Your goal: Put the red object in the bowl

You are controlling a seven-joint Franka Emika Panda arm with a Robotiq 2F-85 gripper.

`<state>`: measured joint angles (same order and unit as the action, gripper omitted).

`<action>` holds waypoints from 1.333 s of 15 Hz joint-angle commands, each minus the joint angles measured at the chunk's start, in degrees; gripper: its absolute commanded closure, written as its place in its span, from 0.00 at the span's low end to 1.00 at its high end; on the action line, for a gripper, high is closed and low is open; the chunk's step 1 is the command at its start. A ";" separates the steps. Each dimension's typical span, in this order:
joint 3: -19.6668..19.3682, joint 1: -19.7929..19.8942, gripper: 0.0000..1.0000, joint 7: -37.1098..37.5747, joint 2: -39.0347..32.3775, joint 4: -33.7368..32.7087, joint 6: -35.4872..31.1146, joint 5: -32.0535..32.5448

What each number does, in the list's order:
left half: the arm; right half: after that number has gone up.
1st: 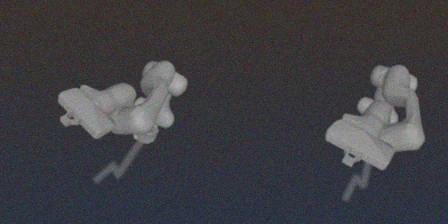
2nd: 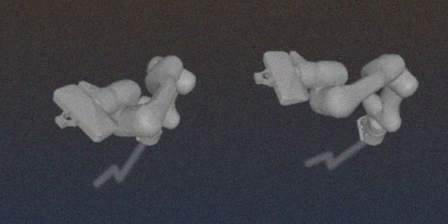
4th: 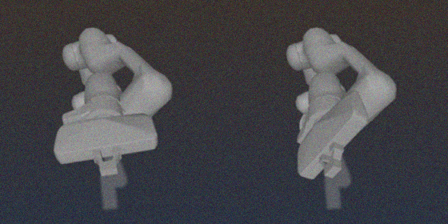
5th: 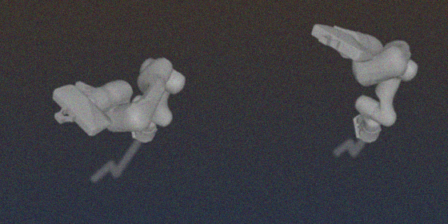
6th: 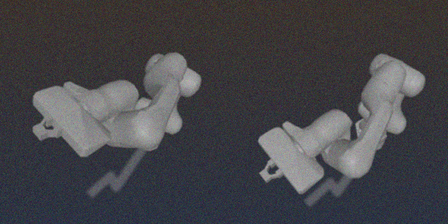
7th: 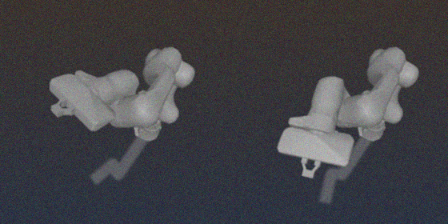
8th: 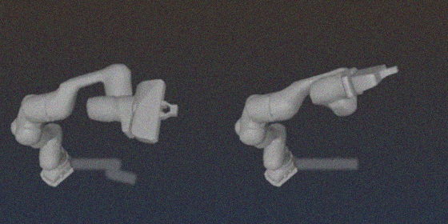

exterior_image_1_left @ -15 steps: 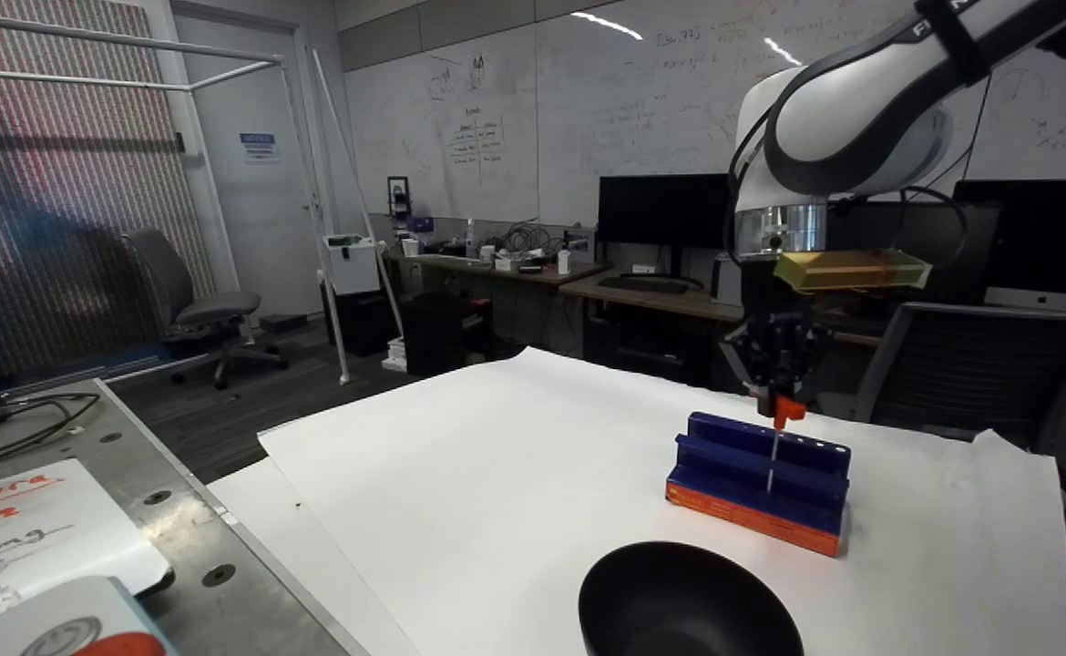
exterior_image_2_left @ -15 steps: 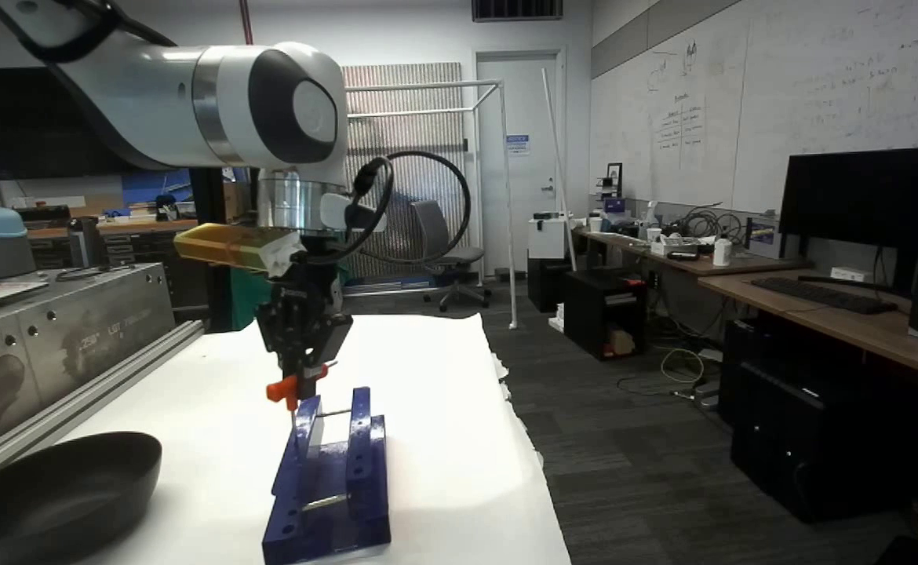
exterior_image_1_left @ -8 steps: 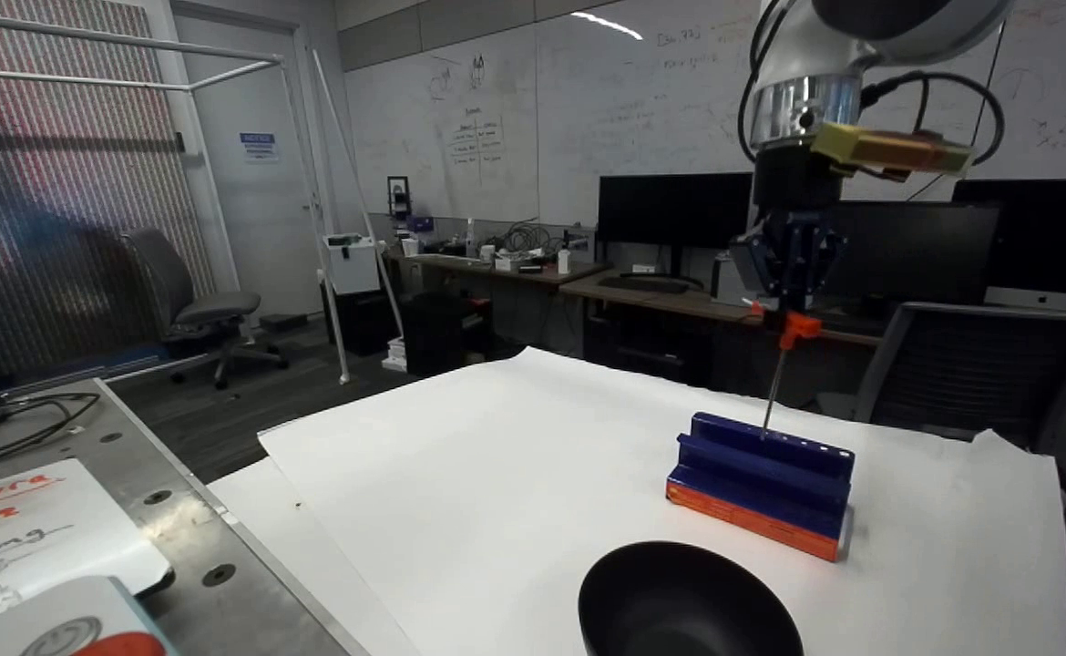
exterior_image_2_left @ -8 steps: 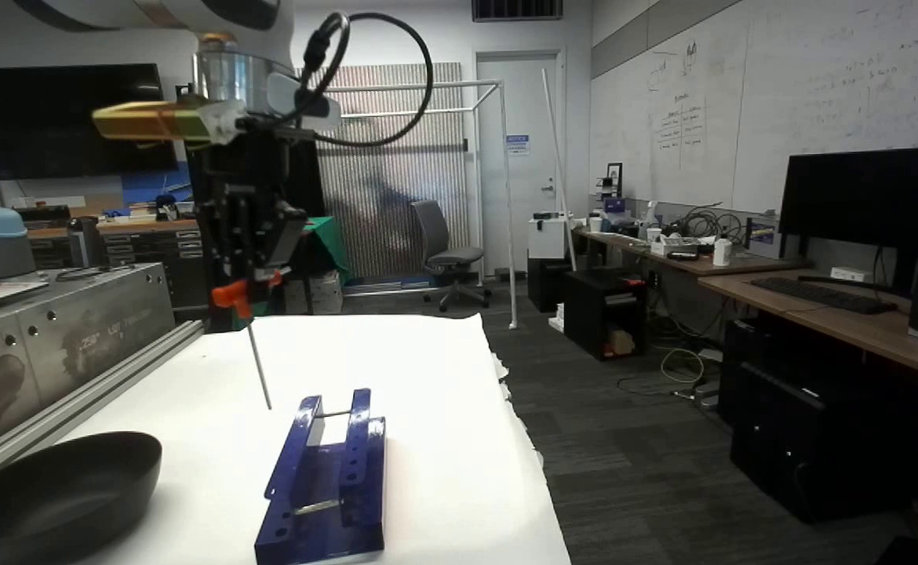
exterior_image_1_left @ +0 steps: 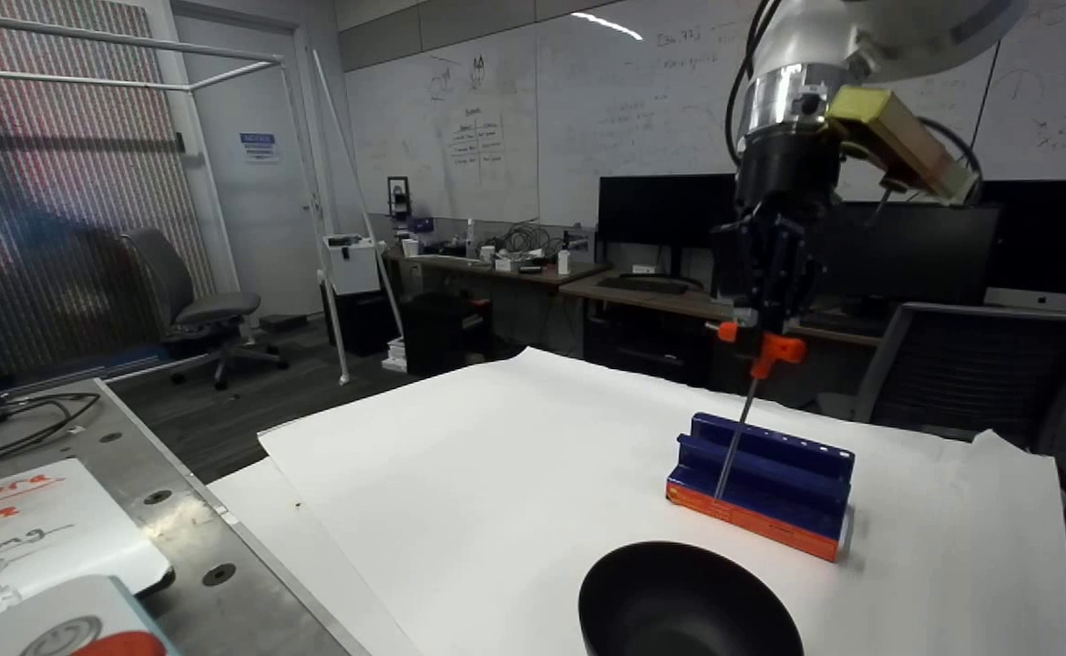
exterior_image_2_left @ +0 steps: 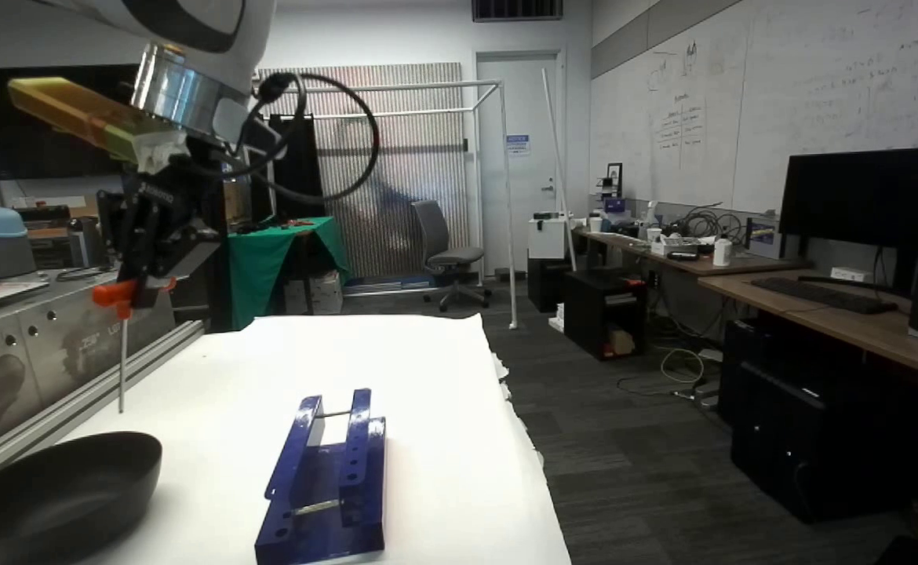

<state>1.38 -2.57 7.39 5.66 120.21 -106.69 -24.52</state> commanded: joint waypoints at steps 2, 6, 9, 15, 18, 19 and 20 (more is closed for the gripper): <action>0.53 -0.69 0.84 -7.60 -3.69 3.43 -0.17 -8.66; 2.14 -1.55 0.84 -11.76 -7.00 8.16 -8.32 -10.45; 3.48 -2.23 0.83 -13.24 -9.30 10.57 -15.13 -10.24; 5.46 -2.66 0.39 -14.02 -12.07 11.09 -22.22 -9.18; 5.31 -2.14 0.16 -14.27 -10.36 11.20 -22.46 -8.60; 5.08 -2.07 0.08 -13.87 -9.30 11.43 -22.85 -7.71; 4.78 -2.01 0.02 -13.24 -7.76 11.89 -23.56 -6.62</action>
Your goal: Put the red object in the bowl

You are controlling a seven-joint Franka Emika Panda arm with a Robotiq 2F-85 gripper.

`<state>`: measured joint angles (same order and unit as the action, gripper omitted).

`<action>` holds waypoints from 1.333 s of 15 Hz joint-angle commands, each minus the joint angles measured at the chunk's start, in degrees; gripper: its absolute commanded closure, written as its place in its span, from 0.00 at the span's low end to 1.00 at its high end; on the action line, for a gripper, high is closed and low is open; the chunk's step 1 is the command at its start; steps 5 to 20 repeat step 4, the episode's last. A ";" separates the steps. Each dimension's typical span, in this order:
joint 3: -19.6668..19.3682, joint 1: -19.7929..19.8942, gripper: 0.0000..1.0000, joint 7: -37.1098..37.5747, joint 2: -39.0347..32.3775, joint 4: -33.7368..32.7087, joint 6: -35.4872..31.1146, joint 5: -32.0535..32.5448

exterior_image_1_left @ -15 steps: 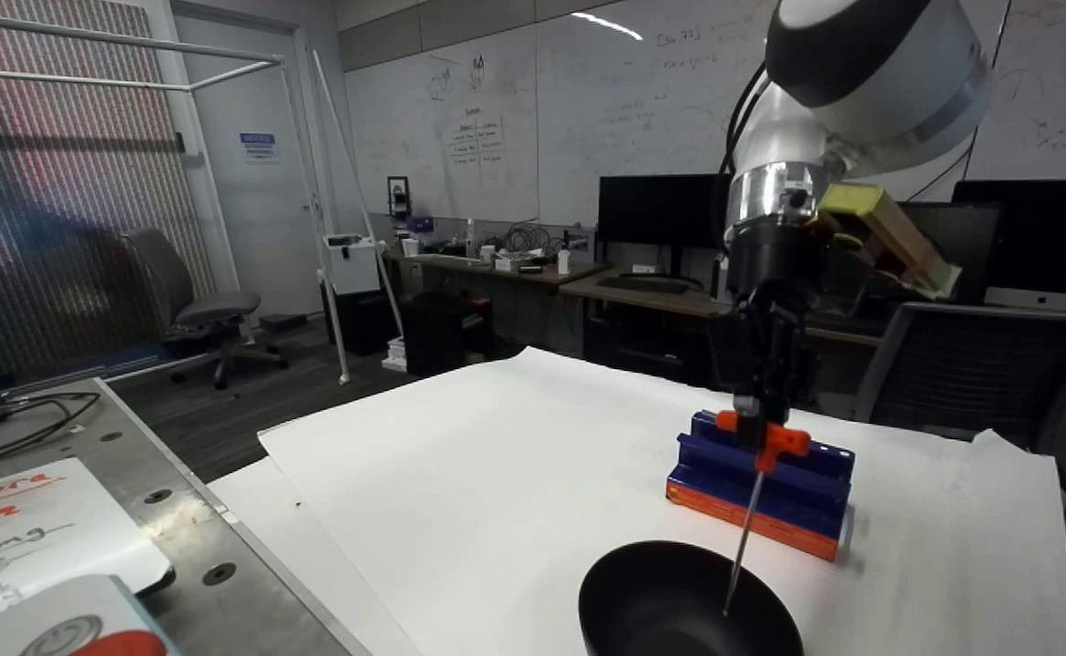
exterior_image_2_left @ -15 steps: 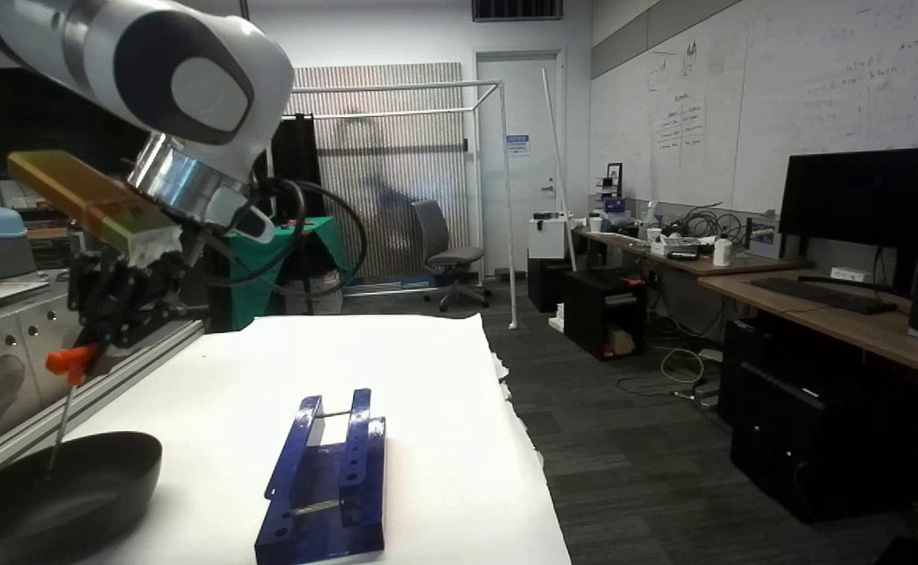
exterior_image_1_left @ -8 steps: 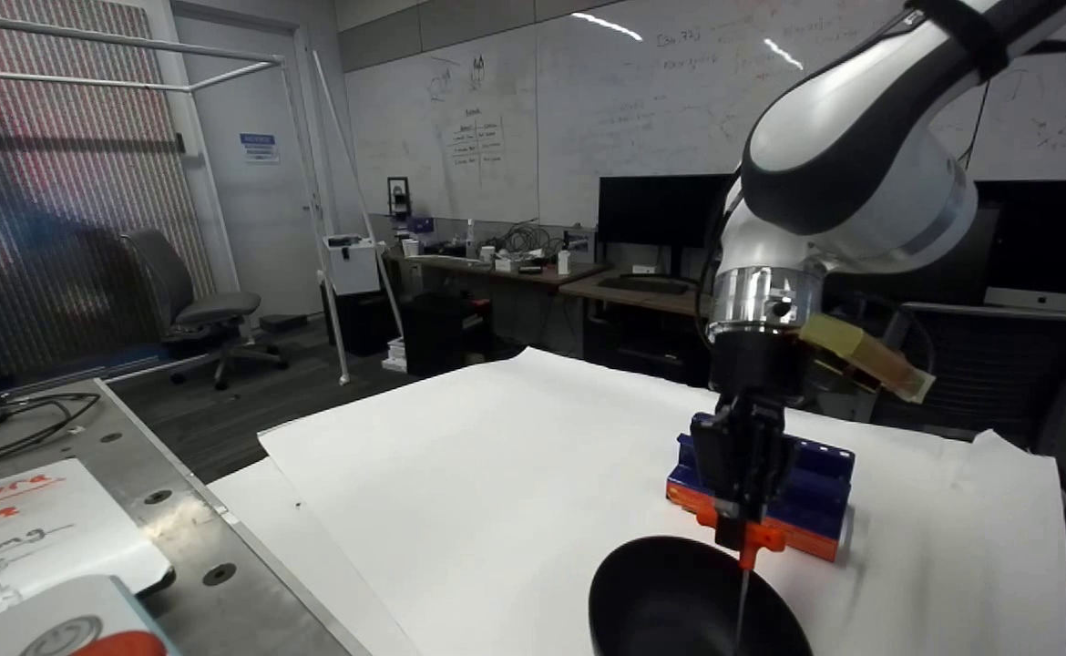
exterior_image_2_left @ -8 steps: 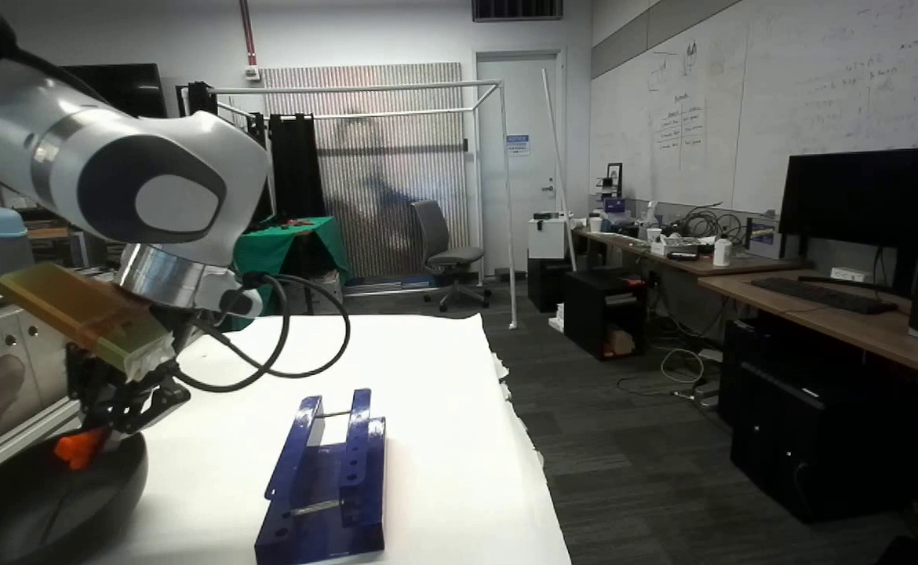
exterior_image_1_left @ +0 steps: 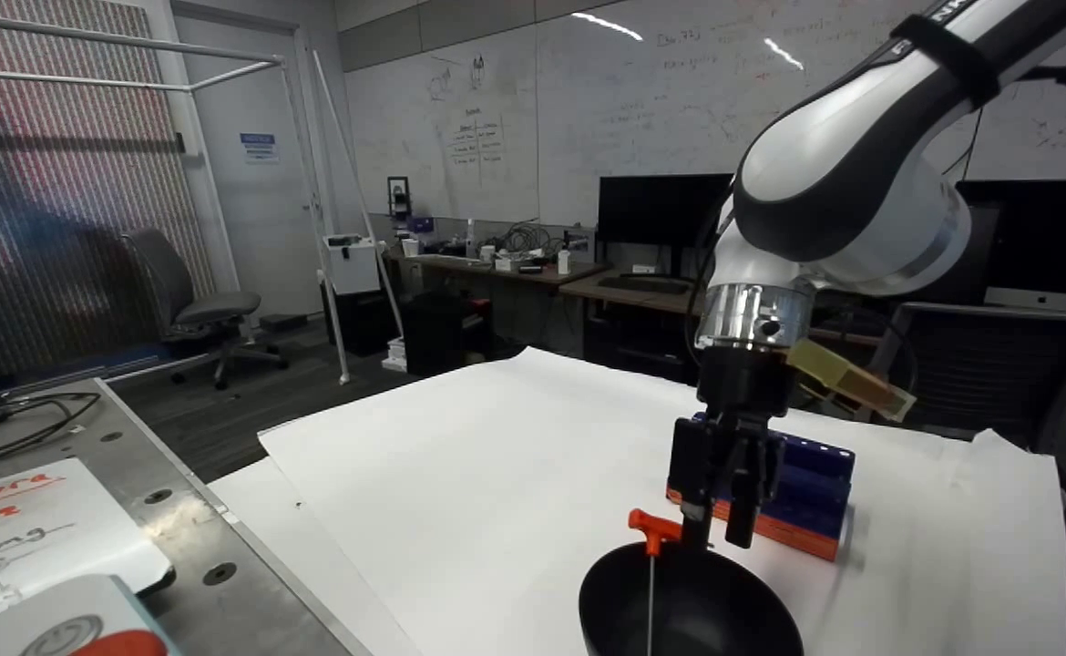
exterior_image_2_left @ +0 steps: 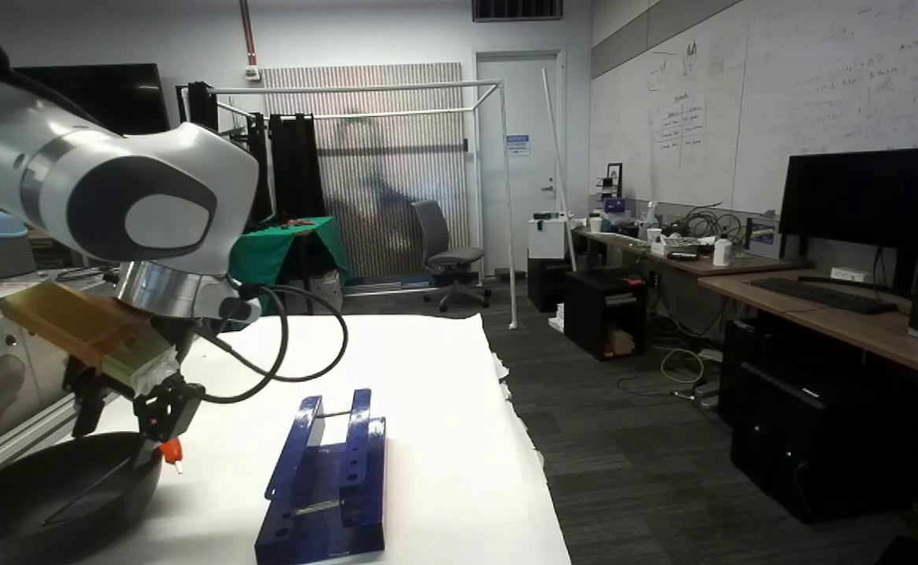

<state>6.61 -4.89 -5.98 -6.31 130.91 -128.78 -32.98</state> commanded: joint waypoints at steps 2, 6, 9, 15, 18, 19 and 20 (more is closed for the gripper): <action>-1.16 0.30 0.00 2.60 7.54 2.39 -5.12 6.01; -1.92 0.66 0.00 4.39 10.96 3.31 -7.88 10.49; -1.92 0.66 0.00 4.39 10.96 3.31 -7.88 10.49; -1.92 0.66 0.00 4.39 10.96 3.31 -7.88 10.49; -1.92 0.66 0.00 4.39 10.96 3.31 -7.88 10.49; -1.92 0.66 0.00 4.39 10.96 3.31 -7.88 10.49; -1.92 0.66 0.00 4.39 10.96 3.31 -7.88 10.49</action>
